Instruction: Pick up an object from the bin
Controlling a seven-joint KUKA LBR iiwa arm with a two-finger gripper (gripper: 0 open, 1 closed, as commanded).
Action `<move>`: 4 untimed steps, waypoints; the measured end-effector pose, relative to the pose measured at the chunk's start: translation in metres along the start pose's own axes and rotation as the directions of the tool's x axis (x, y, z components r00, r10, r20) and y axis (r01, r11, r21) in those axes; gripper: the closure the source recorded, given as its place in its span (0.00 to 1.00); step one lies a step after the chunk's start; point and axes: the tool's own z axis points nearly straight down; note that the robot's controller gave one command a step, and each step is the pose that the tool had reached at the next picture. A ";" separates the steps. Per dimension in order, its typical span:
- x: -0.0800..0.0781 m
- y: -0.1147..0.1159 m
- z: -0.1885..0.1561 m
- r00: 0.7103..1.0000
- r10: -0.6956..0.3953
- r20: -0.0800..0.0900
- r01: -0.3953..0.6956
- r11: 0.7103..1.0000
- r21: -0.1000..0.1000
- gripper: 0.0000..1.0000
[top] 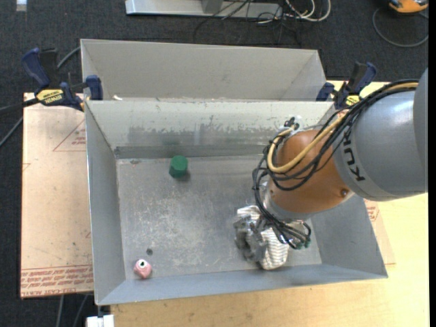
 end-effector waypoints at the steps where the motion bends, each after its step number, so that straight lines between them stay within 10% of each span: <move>1: -0.008 -0.017 0.000 1.000 -0.005 0.002 0.005 1.000 0.002 1.00; 2: -0.061 -0.112 -0.035 1.000 0.025 0.011 -0.025 1.000 0.006 1.00; 3: -0.001 -0.097 -0.012 1.000 -0.019 -0.002 0.019 1.000 -0.002 1.00; 4: 0.002 -0.139 -0.010 0.984 -0.177 0.013 0.177 0.984 0.007 0.00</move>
Offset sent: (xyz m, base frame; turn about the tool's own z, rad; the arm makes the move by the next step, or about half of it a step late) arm 0.0894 -0.0815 0.0319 0.0158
